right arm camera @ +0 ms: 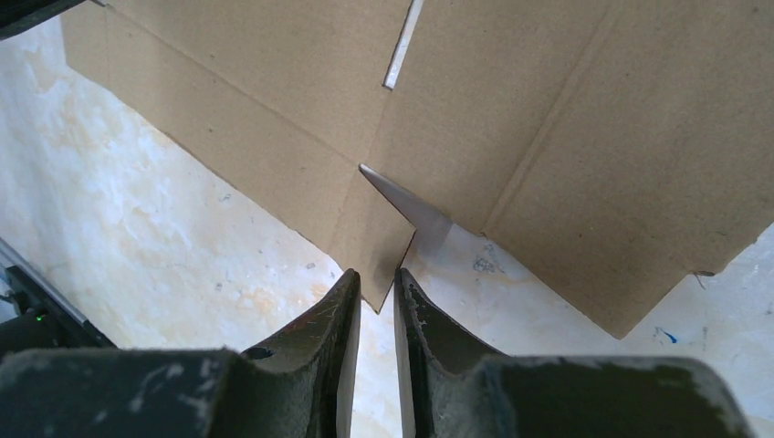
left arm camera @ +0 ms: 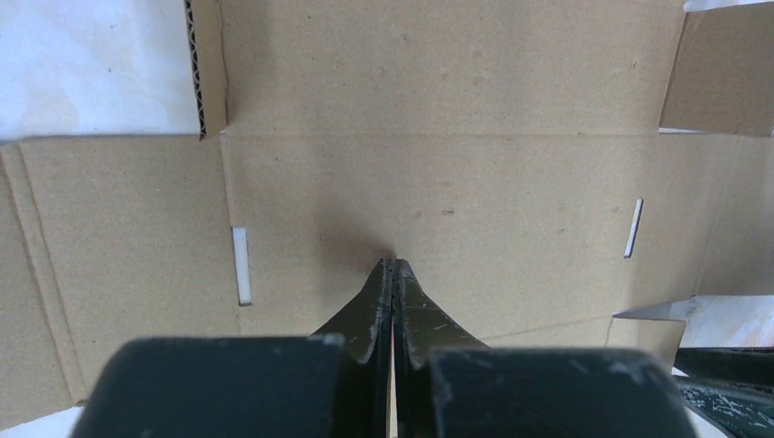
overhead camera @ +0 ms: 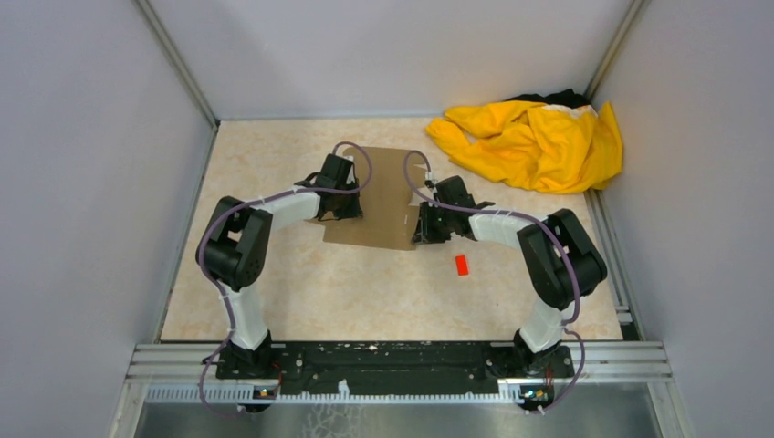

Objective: Fold the paper box

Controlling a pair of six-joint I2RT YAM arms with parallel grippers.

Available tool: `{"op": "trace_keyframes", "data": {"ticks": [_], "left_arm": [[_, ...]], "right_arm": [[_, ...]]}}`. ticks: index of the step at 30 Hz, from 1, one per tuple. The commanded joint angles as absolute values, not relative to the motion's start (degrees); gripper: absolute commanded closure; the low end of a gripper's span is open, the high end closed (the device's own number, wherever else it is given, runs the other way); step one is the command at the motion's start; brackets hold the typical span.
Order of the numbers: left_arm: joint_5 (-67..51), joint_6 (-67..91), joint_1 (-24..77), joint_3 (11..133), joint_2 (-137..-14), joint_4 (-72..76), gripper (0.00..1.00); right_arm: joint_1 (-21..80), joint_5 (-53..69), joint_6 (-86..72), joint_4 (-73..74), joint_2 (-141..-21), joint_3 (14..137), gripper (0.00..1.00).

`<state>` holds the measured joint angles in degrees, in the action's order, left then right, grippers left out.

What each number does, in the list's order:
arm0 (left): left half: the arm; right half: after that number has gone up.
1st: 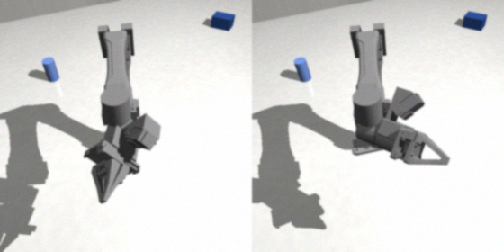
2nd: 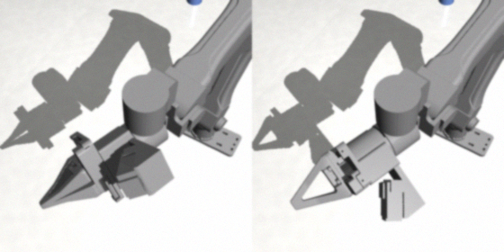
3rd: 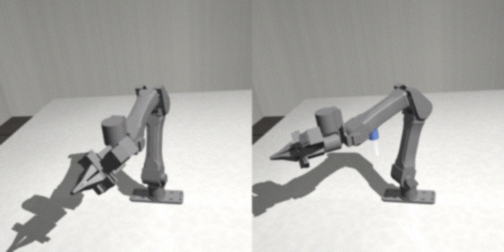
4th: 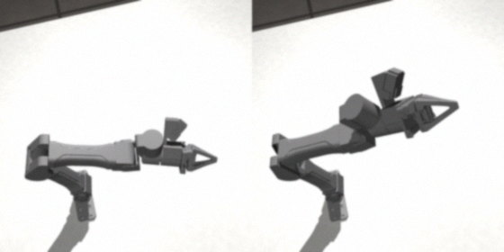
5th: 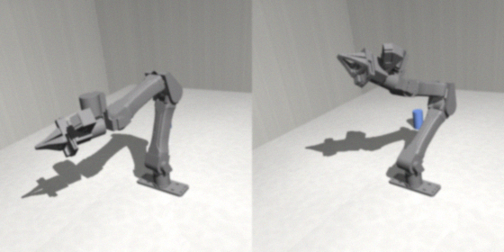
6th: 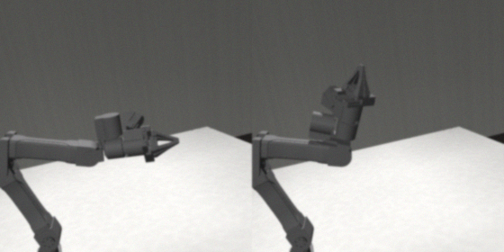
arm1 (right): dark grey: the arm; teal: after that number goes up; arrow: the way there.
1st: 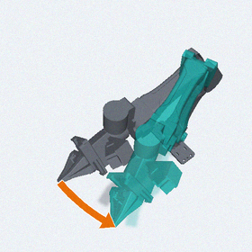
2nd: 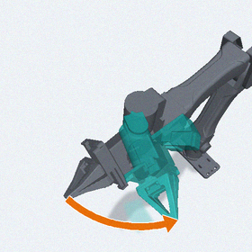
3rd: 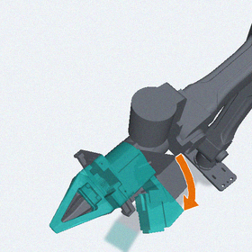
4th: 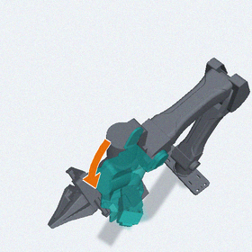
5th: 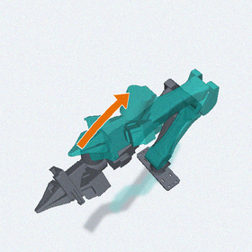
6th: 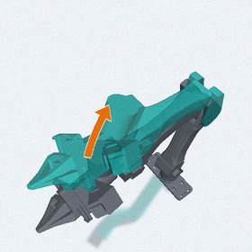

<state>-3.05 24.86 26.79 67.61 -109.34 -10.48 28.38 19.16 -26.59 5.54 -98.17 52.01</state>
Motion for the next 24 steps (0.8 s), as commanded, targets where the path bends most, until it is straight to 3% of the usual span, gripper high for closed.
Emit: {"op": "trace_keyframes", "data": {"ticks": [1,24], "left_arm": [[-4.8,25.5,27.6,65.3,-112.4,-13.2,1.0],[-5.4,25.6,27.5,64.4,-113.2,-12.3,1.0]], "right_arm": [[29.2,23.0,-28.6,-3.3,-98.3,53.2,0.8],[29.2,25.4,-29.4,-3.7,-99.8,57.2,0.8]]}}
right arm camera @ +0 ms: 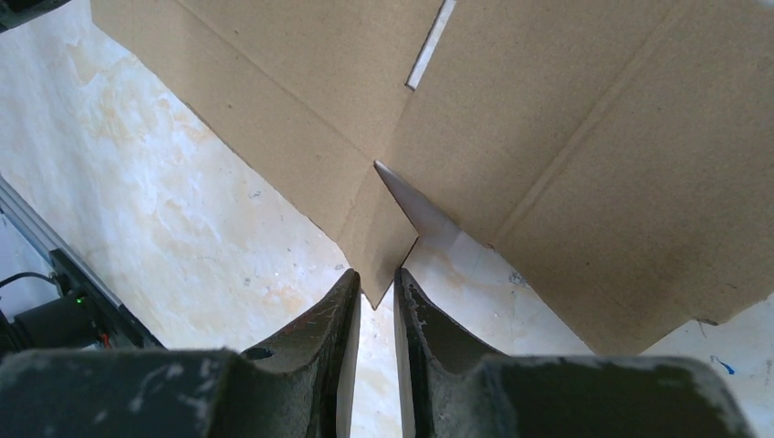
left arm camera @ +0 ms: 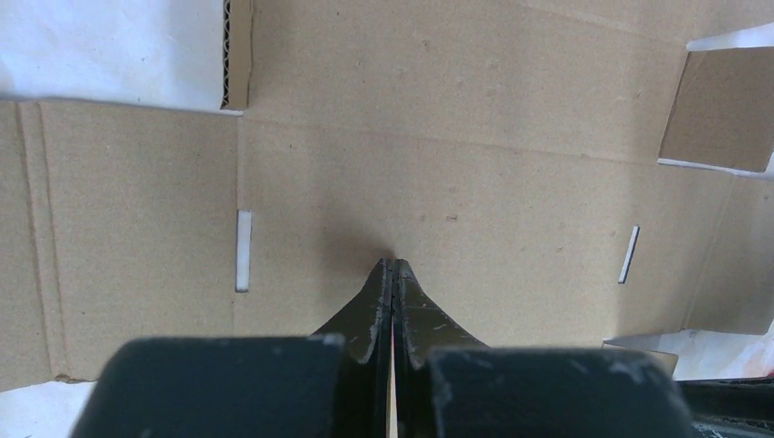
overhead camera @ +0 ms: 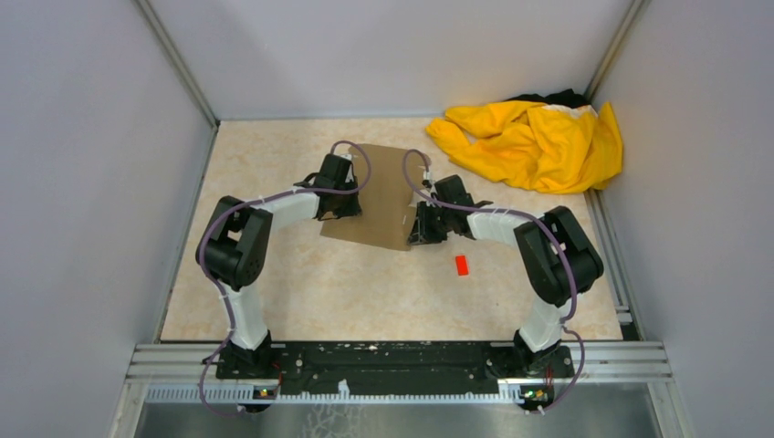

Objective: Fold the paper box

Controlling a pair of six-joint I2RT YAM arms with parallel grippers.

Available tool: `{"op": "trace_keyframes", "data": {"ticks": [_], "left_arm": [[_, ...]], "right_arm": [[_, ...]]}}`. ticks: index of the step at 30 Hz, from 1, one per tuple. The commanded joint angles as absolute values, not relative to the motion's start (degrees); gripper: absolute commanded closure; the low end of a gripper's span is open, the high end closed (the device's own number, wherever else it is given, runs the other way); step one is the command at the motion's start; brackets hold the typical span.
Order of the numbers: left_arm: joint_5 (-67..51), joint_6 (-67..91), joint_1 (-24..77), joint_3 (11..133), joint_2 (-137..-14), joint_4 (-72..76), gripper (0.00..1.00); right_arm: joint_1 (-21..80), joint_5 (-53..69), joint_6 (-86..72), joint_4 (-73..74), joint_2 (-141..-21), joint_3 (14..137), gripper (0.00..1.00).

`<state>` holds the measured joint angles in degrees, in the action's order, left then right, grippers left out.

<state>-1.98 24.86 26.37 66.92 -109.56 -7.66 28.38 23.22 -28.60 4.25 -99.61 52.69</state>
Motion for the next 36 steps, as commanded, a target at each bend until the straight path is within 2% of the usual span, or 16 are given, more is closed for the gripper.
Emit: {"op": "trace_keyframes", "data": {"ticks": [1,19,29,32,36], "left_arm": [[-5.4,25.6,27.6,64.4,-113.3,-12.2,1.0],[-5.5,25.6,27.5,64.1,-113.3,-12.2,1.0],[-3.1,27.0,27.2,63.2,-113.3,-12.7,1.0],[-1.5,28.1,27.0,62.4,-113.1,-12.5,1.0],[-0.5,29.2,26.1,60.8,-112.2,-12.0,1.0]], "right_arm": [[29.2,25.5,-29.4,-3.6,-99.7,57.5,0.8],[29.5,26.6,-29.0,-3.2,-102.2,60.7,0.8],[29.5,5.6,-21.4,16.0,-94.5,60.4,0.8],[29.4,1.7,-20.9,17.8,-92.9,58.0,0.94],[29.2,0.8,-20.7,16.9,-93.4,55.7,0.95]]}}
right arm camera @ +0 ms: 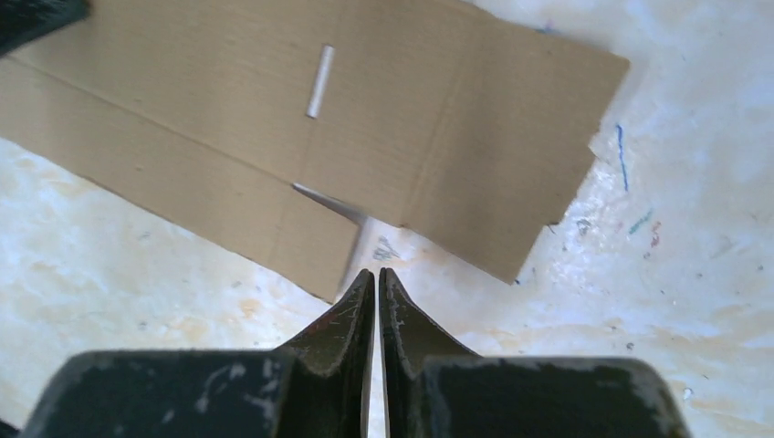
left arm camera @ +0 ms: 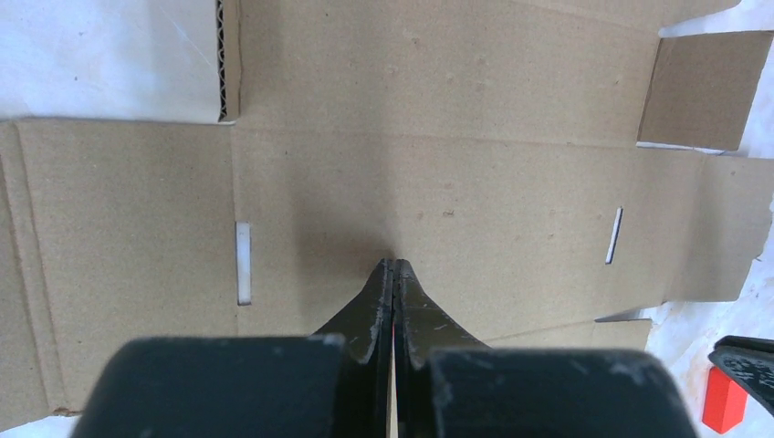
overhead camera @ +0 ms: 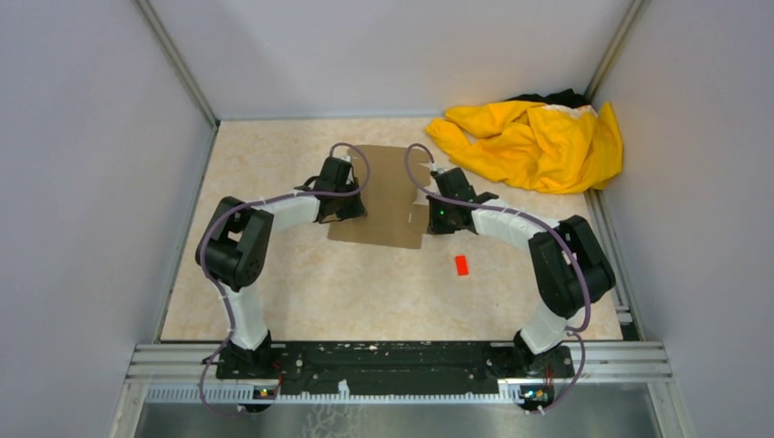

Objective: Fold the paper box

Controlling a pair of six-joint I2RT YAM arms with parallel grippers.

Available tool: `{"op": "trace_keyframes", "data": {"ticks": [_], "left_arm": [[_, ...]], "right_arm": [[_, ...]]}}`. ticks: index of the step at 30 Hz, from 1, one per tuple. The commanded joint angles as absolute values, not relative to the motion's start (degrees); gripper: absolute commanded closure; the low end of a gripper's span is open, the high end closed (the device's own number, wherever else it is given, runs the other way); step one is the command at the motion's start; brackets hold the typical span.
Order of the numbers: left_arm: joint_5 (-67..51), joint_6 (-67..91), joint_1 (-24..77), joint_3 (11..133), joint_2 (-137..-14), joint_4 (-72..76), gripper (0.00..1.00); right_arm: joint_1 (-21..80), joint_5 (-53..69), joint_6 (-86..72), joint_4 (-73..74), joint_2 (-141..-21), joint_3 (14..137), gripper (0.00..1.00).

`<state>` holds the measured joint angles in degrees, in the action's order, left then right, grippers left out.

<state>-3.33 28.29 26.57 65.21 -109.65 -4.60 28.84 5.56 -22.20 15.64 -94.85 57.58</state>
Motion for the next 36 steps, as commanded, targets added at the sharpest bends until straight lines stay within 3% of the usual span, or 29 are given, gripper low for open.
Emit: {"op": "trace_keyframes", "data": {"ticks": [1,36], "left_arm": [[0.9,29.4,25.9,60.4,-112.0,-12.0,1.0],[2.0,32.8,25.0,53.5,-110.3,-9.4,1.0]], "right_arm": [[29.2,1.1,-20.7,16.5,-93.8,55.3,0.95],[31.4,11.9,-24.0,5.2,-99.9,51.5,0.96]]}}
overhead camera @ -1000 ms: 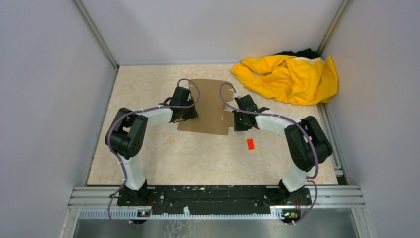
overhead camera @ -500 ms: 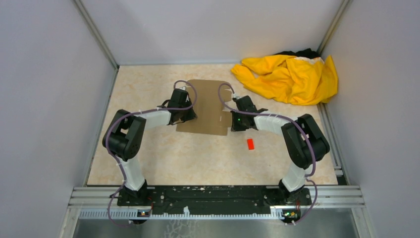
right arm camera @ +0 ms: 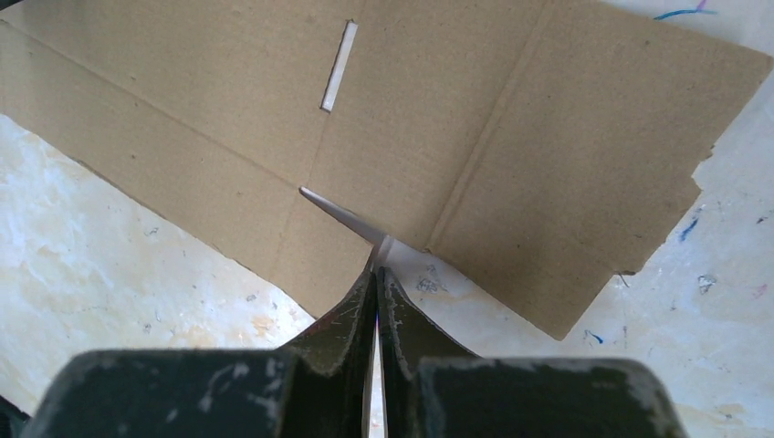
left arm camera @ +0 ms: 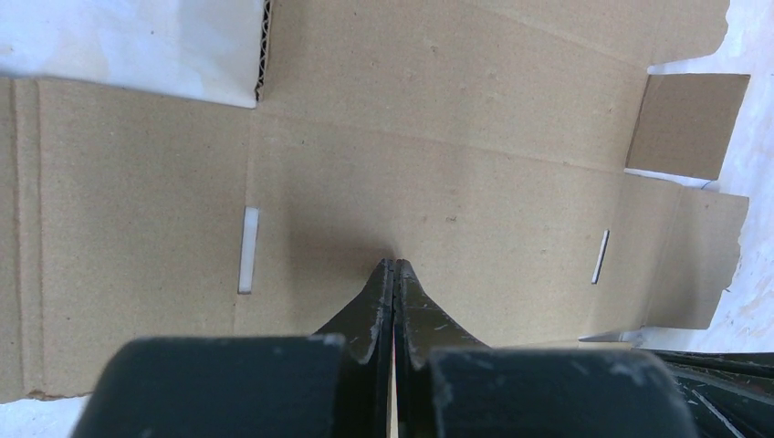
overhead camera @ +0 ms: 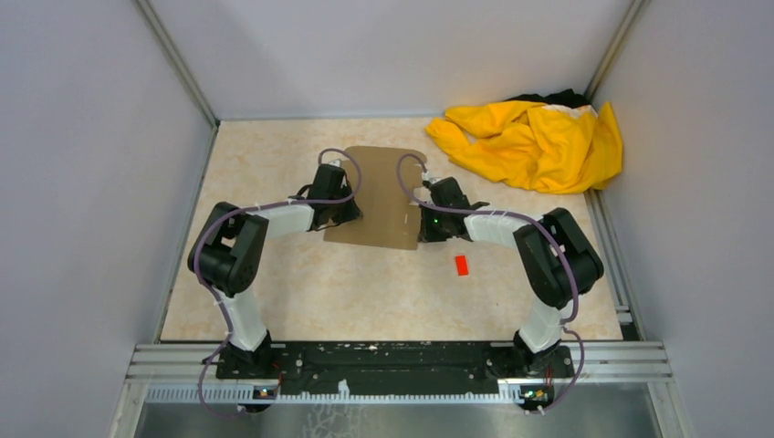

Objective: Fold the paper box

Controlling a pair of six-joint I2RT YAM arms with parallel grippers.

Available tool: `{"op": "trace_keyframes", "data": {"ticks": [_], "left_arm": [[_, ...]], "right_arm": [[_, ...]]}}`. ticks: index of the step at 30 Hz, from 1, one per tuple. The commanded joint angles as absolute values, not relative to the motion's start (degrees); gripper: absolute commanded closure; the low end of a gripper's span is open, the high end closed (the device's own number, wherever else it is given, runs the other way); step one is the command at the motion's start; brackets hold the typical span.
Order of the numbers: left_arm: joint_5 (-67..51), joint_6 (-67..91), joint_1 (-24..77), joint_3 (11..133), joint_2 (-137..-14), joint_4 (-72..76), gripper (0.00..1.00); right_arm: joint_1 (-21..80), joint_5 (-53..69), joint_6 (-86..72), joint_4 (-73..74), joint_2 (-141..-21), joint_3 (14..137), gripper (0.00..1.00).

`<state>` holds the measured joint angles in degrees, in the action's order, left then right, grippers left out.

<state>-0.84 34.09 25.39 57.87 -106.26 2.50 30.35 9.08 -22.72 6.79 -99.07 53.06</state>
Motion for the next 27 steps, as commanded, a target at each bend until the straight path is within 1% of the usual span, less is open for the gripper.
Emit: {"op": "trace_keyframes", "data": {"ticks": [1,13,27], "left_arm": [[1.9,32.8,24.9,53.5,-110.3,-9.3,1.0],[1.5,32.7,25.0,53.2,-110.6,-9.0,1.0],[0.9,32.7,25.0,53.2,-111.5,-8.3,1.0]], "right_arm": [[31.4,12.3,-24.2,5.1,-99.7,51.5,0.96],[31.4,18.3,-25.6,1.3,-97.9,52.3,0.96],[31.4,20.1,-26.5,0.5,-98.1,54.6,0.95]]}}
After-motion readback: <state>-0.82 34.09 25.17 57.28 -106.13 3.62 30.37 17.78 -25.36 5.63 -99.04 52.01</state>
